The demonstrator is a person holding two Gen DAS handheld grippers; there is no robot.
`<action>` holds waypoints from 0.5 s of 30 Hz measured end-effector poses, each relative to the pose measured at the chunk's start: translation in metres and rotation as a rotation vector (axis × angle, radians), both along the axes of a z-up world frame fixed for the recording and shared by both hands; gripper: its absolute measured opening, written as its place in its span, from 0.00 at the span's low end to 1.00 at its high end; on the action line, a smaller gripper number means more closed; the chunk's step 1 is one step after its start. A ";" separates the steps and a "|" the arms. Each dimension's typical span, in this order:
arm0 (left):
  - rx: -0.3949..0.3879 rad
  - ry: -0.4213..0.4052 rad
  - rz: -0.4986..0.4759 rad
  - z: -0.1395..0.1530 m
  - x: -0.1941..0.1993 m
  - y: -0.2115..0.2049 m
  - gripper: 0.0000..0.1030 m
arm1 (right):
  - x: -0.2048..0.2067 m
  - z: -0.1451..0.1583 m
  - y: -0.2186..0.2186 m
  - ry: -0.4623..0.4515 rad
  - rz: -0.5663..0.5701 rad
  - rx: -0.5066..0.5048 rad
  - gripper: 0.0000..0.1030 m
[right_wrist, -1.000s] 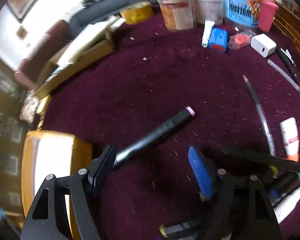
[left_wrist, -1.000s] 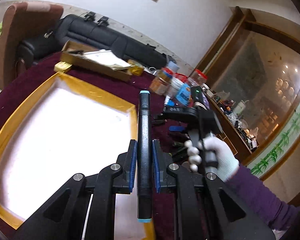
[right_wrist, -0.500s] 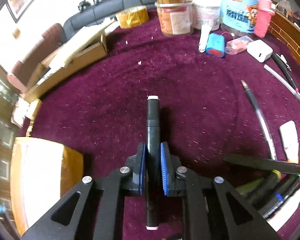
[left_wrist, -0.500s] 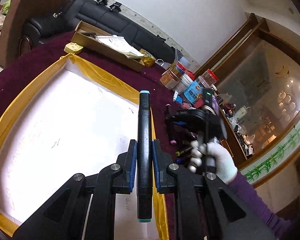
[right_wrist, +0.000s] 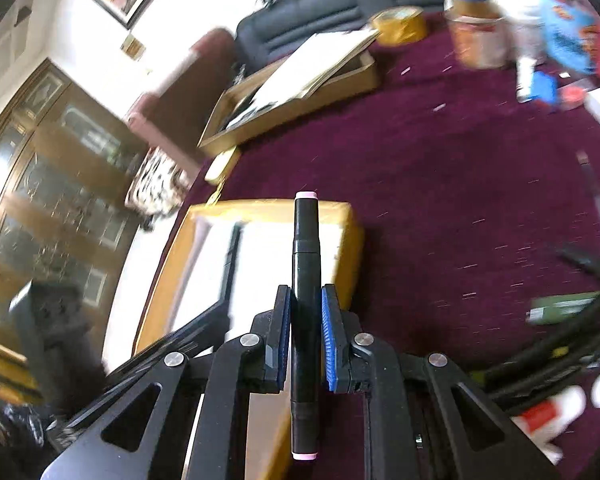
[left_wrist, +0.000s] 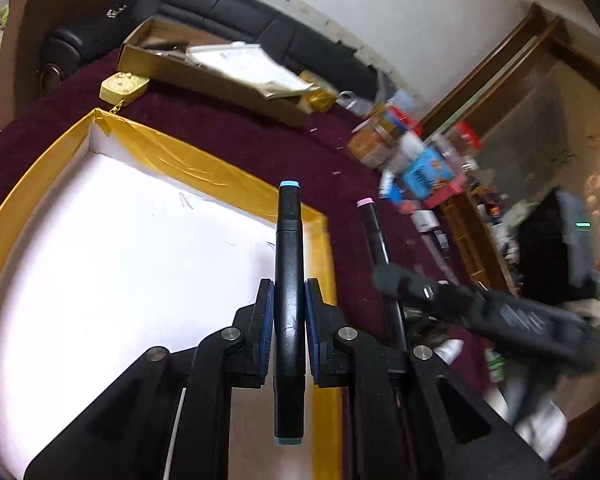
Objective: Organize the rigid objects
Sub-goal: 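Carry the black marker to the white tray and release it with the left gripper, then return the left gripper to the pile and grasp a yellow-capped black marker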
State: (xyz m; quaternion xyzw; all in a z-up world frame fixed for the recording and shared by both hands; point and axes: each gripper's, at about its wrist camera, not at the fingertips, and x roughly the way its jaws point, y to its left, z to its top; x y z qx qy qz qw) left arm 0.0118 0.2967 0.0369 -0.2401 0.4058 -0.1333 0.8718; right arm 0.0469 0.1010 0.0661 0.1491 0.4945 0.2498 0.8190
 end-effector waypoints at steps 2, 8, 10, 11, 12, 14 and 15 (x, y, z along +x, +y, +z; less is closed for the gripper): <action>-0.011 0.021 0.011 -0.011 0.009 0.003 0.12 | 0.005 -0.009 0.018 0.015 0.014 -0.016 0.13; -0.044 0.032 0.050 -0.017 0.003 0.017 0.14 | 0.020 -0.030 0.043 0.051 -0.001 -0.074 0.13; -0.025 0.016 0.059 -0.013 -0.003 0.019 0.24 | 0.020 -0.030 0.043 0.031 -0.020 -0.100 0.16; -0.021 0.009 0.066 -0.010 -0.006 0.020 0.27 | 0.017 -0.027 0.042 0.006 -0.018 -0.108 0.22; -0.021 0.004 0.074 -0.007 -0.011 0.022 0.31 | 0.016 -0.024 0.039 -0.014 -0.017 -0.111 0.28; -0.015 -0.012 0.077 0.000 -0.019 0.021 0.31 | 0.004 -0.008 0.024 -0.075 -0.021 -0.101 0.29; -0.004 -0.025 0.070 0.006 -0.024 0.018 0.31 | -0.003 0.000 0.015 -0.111 -0.025 -0.095 0.29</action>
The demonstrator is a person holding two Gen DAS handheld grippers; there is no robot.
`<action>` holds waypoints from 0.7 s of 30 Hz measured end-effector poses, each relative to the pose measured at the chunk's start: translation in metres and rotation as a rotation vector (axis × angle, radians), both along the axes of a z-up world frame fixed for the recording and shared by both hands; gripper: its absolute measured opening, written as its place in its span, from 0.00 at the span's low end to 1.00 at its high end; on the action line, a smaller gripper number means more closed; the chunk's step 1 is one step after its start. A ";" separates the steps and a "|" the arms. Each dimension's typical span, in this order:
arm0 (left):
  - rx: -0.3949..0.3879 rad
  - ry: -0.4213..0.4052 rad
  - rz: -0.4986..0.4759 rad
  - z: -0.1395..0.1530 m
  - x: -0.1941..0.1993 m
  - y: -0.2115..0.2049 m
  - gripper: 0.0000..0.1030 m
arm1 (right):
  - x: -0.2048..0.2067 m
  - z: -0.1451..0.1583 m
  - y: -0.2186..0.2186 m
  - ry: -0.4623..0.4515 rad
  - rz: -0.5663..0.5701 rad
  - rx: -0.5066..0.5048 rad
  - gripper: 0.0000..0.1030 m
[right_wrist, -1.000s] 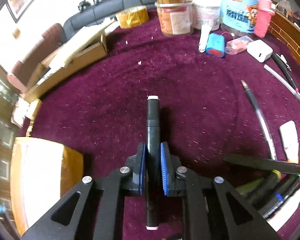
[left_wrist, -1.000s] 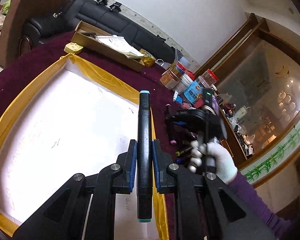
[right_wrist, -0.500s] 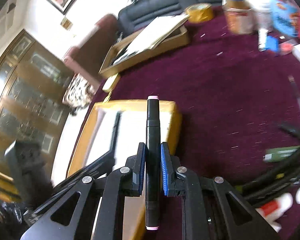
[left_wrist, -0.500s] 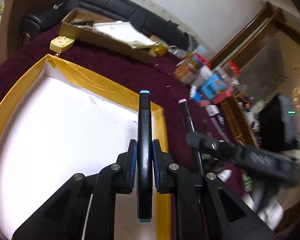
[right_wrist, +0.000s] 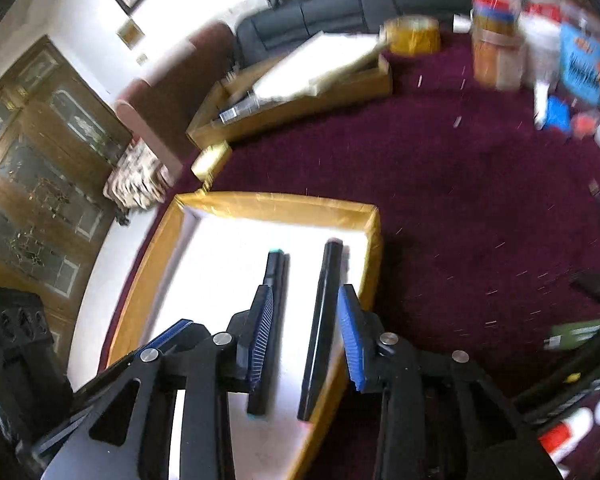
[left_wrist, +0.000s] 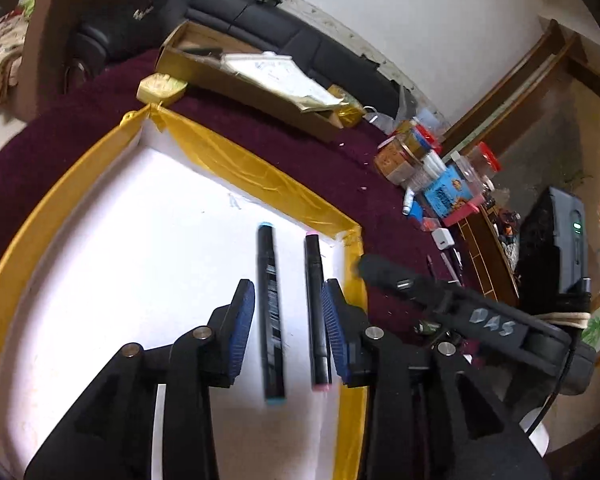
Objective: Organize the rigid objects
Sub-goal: 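Return the left gripper to the pile and grasp a yellow-capped black marker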
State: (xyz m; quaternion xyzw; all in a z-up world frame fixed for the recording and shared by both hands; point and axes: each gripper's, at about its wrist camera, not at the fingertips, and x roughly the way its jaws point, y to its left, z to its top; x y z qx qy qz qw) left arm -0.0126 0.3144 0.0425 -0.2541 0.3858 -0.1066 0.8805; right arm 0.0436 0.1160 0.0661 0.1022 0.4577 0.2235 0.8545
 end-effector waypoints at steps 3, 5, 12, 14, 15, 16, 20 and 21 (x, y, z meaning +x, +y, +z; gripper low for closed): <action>0.050 -0.055 -0.052 0.018 -0.016 -0.022 0.41 | -0.038 0.028 -0.043 -0.199 -0.064 -0.006 0.46; 0.090 -0.091 -0.113 0.029 -0.025 -0.049 0.52 | -0.065 0.036 -0.082 -0.329 -0.157 -0.045 0.86; 0.231 -0.069 -0.352 0.022 -0.014 -0.169 0.52 | -0.084 -0.015 -0.235 -0.216 -0.435 0.020 0.90; 0.272 -0.049 -0.391 0.013 -0.006 -0.195 0.52 | -0.088 -0.029 -0.267 -0.196 -0.481 0.066 0.90; 0.297 -0.047 -0.407 0.010 -0.003 -0.205 0.52 | -0.090 -0.035 -0.280 -0.191 -0.500 0.080 0.90; 0.327 -0.048 -0.426 0.007 0.002 -0.217 0.52 | -0.091 -0.041 -0.291 -0.189 -0.518 0.098 0.90; 0.414 -0.010 -0.486 -0.015 0.021 -0.252 0.52 | -0.094 -0.059 -0.321 -0.192 -0.564 0.155 0.90; 0.436 0.015 -0.514 -0.023 0.022 -0.260 0.52 | -0.093 -0.065 -0.325 -0.162 -0.574 0.179 0.90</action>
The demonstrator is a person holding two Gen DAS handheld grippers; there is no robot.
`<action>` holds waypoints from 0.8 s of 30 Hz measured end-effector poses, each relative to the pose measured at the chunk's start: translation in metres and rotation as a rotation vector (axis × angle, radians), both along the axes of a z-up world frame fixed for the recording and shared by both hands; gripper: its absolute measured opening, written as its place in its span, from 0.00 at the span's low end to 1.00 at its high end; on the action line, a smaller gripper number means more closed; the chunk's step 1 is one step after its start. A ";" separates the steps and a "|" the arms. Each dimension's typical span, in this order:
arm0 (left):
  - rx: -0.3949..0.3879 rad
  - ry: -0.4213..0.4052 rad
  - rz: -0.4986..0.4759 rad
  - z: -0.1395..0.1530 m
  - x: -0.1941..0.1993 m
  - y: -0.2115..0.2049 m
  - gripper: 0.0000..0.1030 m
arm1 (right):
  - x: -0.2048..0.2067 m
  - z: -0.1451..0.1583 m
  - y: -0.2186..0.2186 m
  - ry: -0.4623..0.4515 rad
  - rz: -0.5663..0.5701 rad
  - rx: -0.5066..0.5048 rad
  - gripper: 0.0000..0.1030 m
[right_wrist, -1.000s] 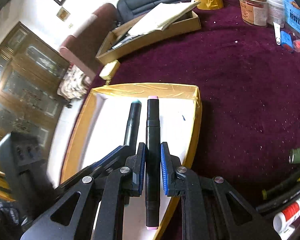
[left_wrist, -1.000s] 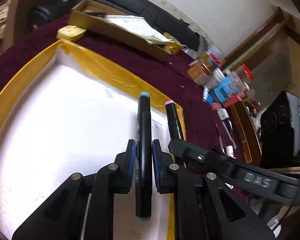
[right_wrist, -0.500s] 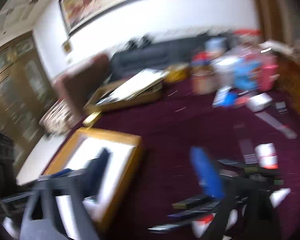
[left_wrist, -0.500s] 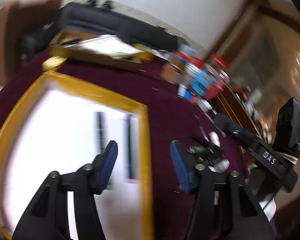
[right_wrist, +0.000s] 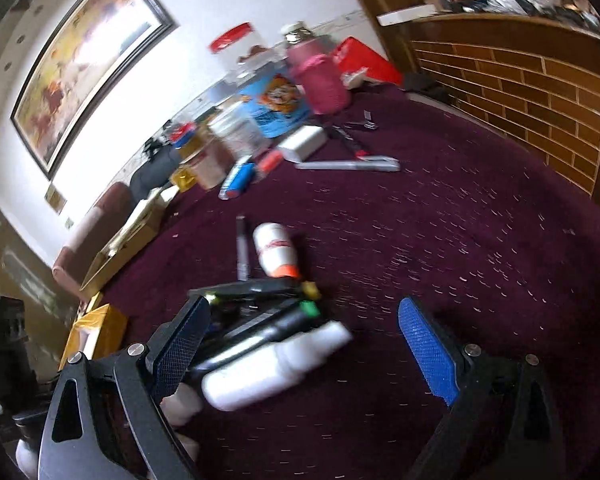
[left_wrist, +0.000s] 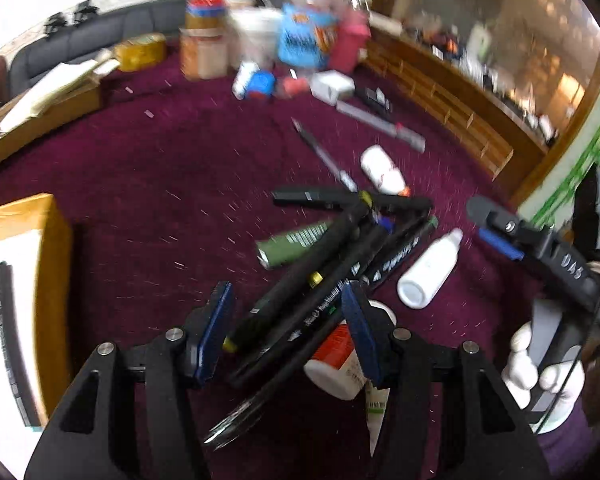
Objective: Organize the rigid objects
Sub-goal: 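Return the left gripper to the pile and grasp a yellow-capped black marker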
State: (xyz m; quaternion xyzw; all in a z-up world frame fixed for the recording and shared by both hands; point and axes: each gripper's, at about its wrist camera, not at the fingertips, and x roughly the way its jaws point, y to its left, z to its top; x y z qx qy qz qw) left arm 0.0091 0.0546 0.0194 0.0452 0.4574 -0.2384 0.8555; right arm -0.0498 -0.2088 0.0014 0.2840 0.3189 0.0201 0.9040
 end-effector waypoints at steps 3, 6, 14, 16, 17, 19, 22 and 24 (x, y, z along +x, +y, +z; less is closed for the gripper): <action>0.024 -0.017 -0.017 -0.002 -0.013 -0.007 0.25 | -0.003 -0.002 -0.010 -0.010 0.011 0.079 0.90; -0.041 0.044 -0.044 0.001 -0.033 -0.004 0.15 | 0.000 -0.004 -0.007 -0.007 0.042 0.091 0.90; -0.163 0.023 0.040 0.010 -0.040 0.015 0.14 | 0.000 -0.009 -0.005 0.005 0.077 0.106 0.90; -0.158 0.028 0.050 0.008 -0.027 0.011 0.14 | -0.001 -0.010 -0.006 0.008 0.075 0.111 0.90; -0.138 0.024 0.047 0.006 -0.023 0.007 0.14 | -0.001 -0.010 -0.006 0.009 0.074 0.112 0.90; -0.066 0.024 0.028 0.000 -0.014 -0.004 0.14 | -0.001 -0.011 -0.006 0.014 0.073 0.110 0.90; 0.008 -0.030 -0.009 0.000 -0.006 -0.024 0.14 | -0.001 -0.011 -0.005 0.021 0.069 0.099 0.90; 0.045 -0.055 -0.031 0.000 -0.002 -0.038 0.14 | 0.000 -0.010 -0.004 0.024 0.069 0.092 0.90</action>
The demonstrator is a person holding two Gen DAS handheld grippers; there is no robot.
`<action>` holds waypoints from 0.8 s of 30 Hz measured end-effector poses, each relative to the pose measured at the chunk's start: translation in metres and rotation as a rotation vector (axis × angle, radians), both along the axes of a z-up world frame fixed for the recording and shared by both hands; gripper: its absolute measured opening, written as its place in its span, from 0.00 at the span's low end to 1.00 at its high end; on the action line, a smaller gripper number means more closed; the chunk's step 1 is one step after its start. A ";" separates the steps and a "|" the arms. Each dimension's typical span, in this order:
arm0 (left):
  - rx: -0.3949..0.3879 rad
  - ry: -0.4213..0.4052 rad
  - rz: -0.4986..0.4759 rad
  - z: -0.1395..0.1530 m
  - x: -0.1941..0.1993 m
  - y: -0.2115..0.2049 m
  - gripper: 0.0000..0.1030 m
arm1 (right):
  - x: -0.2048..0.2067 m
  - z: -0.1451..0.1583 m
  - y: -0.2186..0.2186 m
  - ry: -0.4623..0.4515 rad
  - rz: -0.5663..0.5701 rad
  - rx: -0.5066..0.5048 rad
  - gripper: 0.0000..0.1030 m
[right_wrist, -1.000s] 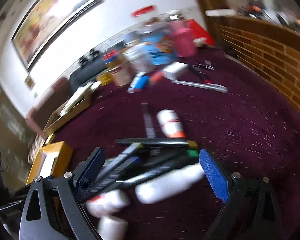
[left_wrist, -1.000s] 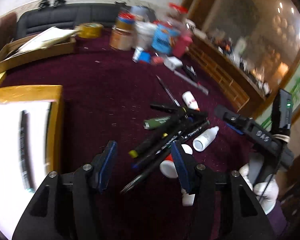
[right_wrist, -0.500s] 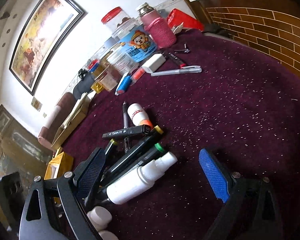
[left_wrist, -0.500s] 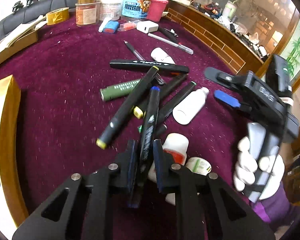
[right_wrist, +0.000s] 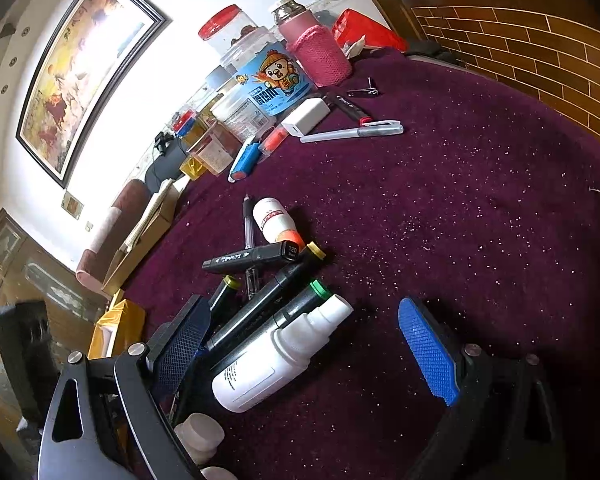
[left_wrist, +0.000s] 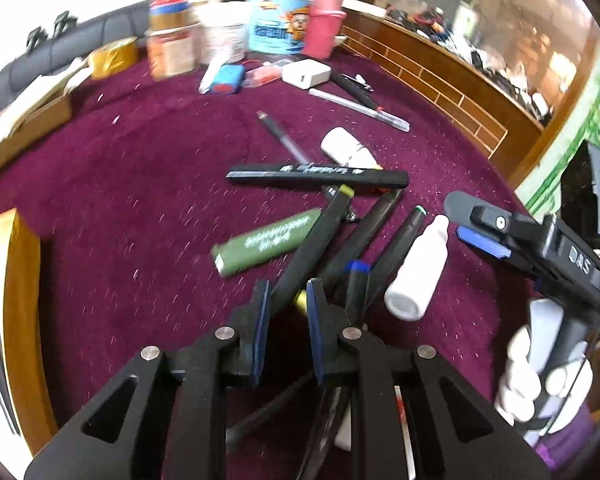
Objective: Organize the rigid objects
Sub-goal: 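Return the left gripper to the pile and grasp a yellow-capped black marker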
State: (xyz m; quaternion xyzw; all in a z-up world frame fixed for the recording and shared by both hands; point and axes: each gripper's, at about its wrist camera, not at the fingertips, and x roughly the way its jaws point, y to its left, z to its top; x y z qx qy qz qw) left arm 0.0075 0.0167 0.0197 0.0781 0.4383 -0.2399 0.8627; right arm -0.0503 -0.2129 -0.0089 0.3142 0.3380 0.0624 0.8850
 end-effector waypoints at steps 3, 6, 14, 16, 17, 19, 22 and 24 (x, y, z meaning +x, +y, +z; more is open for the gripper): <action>0.063 -0.035 -0.037 -0.006 -0.001 -0.012 0.15 | 0.000 0.000 0.002 0.005 0.000 -0.018 0.90; 0.013 -0.038 -0.038 -0.001 -0.007 -0.002 0.00 | 0.001 0.001 0.003 0.010 -0.001 -0.030 0.90; -0.082 -0.038 0.026 0.012 -0.030 0.044 0.00 | 0.002 0.002 0.006 0.019 -0.002 -0.062 0.90; -0.052 -0.061 -0.001 0.011 -0.030 0.038 0.00 | 0.003 0.002 0.009 0.022 0.000 -0.076 0.90; -0.031 -0.075 -0.017 0.010 -0.029 0.034 0.00 | 0.003 0.002 0.010 0.024 0.000 -0.084 0.90; 0.013 -0.050 -0.077 0.002 -0.021 0.022 0.00 | 0.003 0.003 0.011 0.025 -0.002 -0.094 0.90; 0.100 -0.091 -0.129 -0.006 -0.014 0.007 0.05 | 0.003 0.003 0.012 0.029 -0.004 -0.098 0.90; 0.154 -0.115 -0.133 -0.005 -0.011 -0.002 0.03 | 0.003 0.003 0.012 0.030 -0.004 -0.099 0.90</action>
